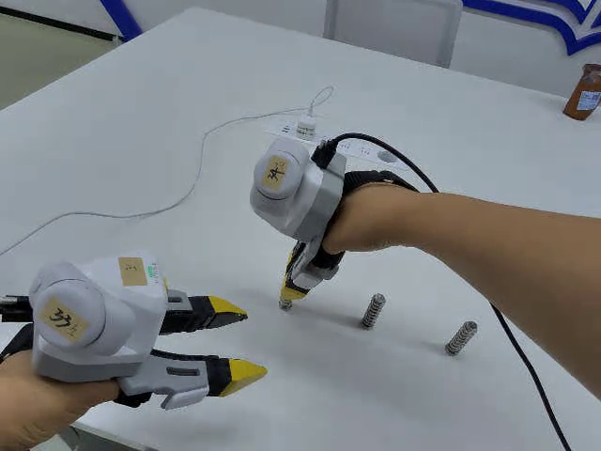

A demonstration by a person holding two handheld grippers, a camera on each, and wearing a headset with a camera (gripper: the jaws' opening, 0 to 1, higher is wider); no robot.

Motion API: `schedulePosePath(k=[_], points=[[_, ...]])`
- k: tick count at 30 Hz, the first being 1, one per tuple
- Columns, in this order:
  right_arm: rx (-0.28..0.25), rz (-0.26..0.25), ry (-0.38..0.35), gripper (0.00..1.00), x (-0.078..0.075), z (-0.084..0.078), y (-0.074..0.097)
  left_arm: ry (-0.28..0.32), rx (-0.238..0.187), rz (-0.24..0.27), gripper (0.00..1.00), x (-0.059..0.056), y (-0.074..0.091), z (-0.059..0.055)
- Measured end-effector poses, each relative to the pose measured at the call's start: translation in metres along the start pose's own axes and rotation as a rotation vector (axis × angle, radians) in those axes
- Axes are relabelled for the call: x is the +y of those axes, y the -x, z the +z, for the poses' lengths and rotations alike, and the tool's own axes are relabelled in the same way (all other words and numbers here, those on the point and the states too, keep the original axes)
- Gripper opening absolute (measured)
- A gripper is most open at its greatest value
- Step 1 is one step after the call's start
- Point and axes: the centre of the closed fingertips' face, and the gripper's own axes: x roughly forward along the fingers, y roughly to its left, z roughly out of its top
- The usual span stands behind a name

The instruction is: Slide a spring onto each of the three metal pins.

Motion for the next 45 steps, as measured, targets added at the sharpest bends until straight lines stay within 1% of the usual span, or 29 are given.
schedulePosePath(k=[4,6,11,18,22,24,28,32,36,38,39,45], points=[[-0.006,0.002,0.002,0.14,0.001,-0.001,-0.002,-0.001,0.001,0.002,0.39,0.001,0.000,0.000],[-0.016,0.004,0.000,0.16,0.002,-0.001,-0.002,-0.001,0.000,0.002,0.39,0.001,0.000,0.000],[-0.029,-0.008,-0.001,0.18,-0.001,-0.004,0.001,-0.001,0.000,0.005,0.39,0.001,-0.001,0.001],[-0.074,-0.015,-0.020,0.22,-0.001,-0.005,0.010,-0.002,-0.002,0.007,0.39,0.002,-0.001,0.003],[-0.092,-0.027,-0.028,0.23,0.001,-0.011,0.017,0.001,-0.005,0.010,0.40,0.003,-0.001,0.004],[-0.109,-0.029,-0.035,0.26,0.002,-0.012,0.021,0.001,-0.005,0.011,0.41,0.004,-0.002,0.004],[-0.132,-0.042,-0.059,0.27,0.002,-0.022,0.028,-0.001,-0.002,0.008,0.41,0.003,-0.003,0.006],[-0.171,-0.056,-0.085,0.30,0.002,-0.031,0.034,-0.003,-0.004,0.007,0.42,0.004,-0.005,0.009],[-0.189,-0.074,-0.096,0.32,0.000,-0.039,0.038,-0.005,-0.004,0.006,0.43,0.003,-0.006,0.011],[-0.208,-0.084,-0.102,0.33,0.000,-0.043,0.042,-0.007,-0.003,0.005,0.44,0.002,-0.007,0.013],[-0.216,-0.089,-0.113,0.34,-0.004,-0.045,0.041,-0.008,-0.004,0.004,0.44,0.002,-0.008,0.013],[-0.255,-0.122,-0.150,0.39,-0.008,-0.060,0.051,-0.006,-0.003,0.003,0.45,0.001,-0.009,0.016]])
